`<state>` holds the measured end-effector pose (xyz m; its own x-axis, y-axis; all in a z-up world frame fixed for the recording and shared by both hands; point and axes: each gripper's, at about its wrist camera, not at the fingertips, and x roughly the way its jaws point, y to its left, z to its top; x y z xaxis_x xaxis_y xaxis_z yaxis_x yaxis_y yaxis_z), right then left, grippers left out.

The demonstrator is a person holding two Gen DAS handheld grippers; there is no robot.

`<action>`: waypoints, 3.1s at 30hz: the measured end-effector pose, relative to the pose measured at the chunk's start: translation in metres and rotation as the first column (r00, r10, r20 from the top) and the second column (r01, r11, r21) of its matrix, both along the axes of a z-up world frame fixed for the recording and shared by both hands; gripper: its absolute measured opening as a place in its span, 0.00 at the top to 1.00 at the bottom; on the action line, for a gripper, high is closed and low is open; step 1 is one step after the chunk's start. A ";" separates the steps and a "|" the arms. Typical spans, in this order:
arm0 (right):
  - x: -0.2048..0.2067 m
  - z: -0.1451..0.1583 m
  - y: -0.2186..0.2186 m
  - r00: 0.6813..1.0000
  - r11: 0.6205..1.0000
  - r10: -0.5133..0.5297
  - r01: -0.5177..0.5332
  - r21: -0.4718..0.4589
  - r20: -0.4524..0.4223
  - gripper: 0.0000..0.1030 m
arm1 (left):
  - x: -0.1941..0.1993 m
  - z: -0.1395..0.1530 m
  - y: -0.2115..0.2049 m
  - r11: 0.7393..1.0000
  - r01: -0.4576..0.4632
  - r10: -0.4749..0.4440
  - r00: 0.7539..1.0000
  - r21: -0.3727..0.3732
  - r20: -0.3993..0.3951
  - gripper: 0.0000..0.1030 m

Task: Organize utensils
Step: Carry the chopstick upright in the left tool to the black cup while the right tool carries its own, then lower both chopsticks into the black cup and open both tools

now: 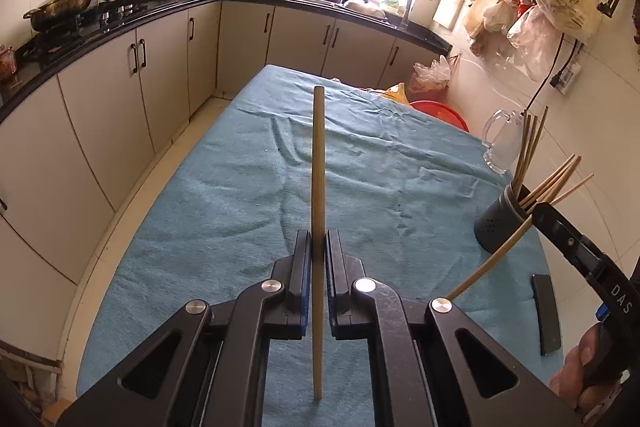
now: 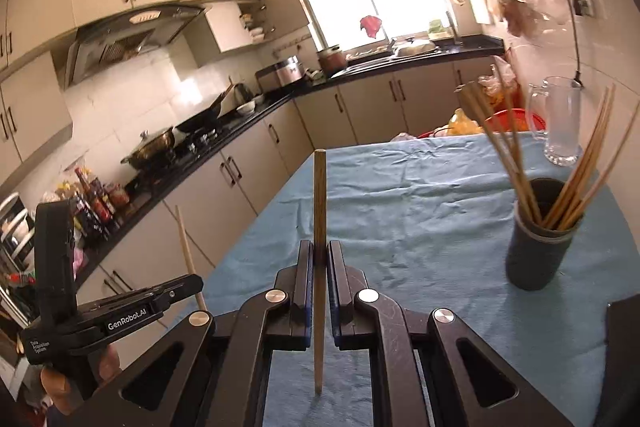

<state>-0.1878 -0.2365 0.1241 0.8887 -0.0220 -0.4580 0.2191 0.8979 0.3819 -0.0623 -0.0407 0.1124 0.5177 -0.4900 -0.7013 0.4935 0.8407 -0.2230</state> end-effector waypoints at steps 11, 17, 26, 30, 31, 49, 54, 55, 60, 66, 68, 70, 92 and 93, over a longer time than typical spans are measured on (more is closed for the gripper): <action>-0.032 0.005 -0.027 0.996 0.997 -0.074 0.072 0.037 0.052 0.93 | -0.013 0.010 -0.012 1.000 0.029 -0.029 0.999 0.005 0.021 0.94; -0.049 0.005 -0.043 0.992 0.992 -0.113 0.110 0.057 0.061 0.93 | -0.019 0.015 -0.025 0.998 0.054 -0.054 0.998 0.012 0.030 0.94; -0.087 0.013 -0.079 0.971 0.974 -0.218 0.210 0.085 0.101 0.93 | -0.032 0.030 -0.051 0.994 0.111 -0.111 0.992 0.014 0.055 0.94; -0.109 0.018 -0.098 0.951 0.958 -0.281 0.270 0.101 0.126 0.93 | -0.042 0.041 -0.071 0.988 0.154 -0.154 0.985 0.013 0.073 0.94; -0.114 0.020 -0.102 0.946 0.953 -0.296 0.283 0.105 0.133 0.93 | -0.043 0.043 -0.076 0.987 0.163 -0.164 0.984 0.012 0.076 0.94; -0.178 0.057 -0.154 0.863 0.896 -0.443 0.417 0.151 0.241 0.93 | -0.079 0.103 -0.166 0.945 0.325 -0.318 0.934 -0.017 0.164 0.94; -0.173 0.073 -0.162 0.850 0.893 -0.450 0.434 0.120 0.273 0.93 | -0.081 0.120 -0.194 0.937 0.348 -0.335 0.923 -0.033 0.191 0.94; -0.171 0.075 -0.164 0.849 0.892 -0.451 0.436 0.117 0.276 0.93 | -0.081 0.123 -0.199 0.935 0.354 -0.341 0.920 -0.036 0.196 0.94; -0.161 0.082 -0.179 0.841 0.886 -0.462 0.449 0.115 0.281 0.93 | -0.081 0.135 -0.225 0.927 0.373 -0.354 0.907 -0.047 0.226 0.94; -0.146 0.081 -0.189 0.833 0.876 -0.480 0.473 0.096 0.276 0.93 | -0.075 0.132 -0.254 0.920 0.386 -0.362 0.901 -0.061 0.238 0.94; -0.139 0.078 -0.192 0.834 0.874 -0.484 0.479 0.086 0.266 0.93 | -0.073 0.127 -0.260 0.921 0.385 -0.362 0.901 -0.059 0.238 0.94; -0.134 0.074 -0.195 0.836 0.873 -0.485 0.481 0.082 0.255 0.93 | -0.069 0.118 -0.266 0.922 0.384 -0.363 0.902 -0.054 0.232 0.94; -0.089 0.019 -0.197 0.868 0.876 -0.480 0.482 0.016 0.123 0.93 | -0.048 0.056 -0.275 0.931 0.365 -0.360 0.914 0.010 0.188 0.93; -0.087 0.017 -0.198 0.869 0.875 -0.481 0.483 0.015 0.118 0.93 | -0.048 0.054 -0.275 0.931 0.364 -0.359 0.914 0.010 0.189 0.93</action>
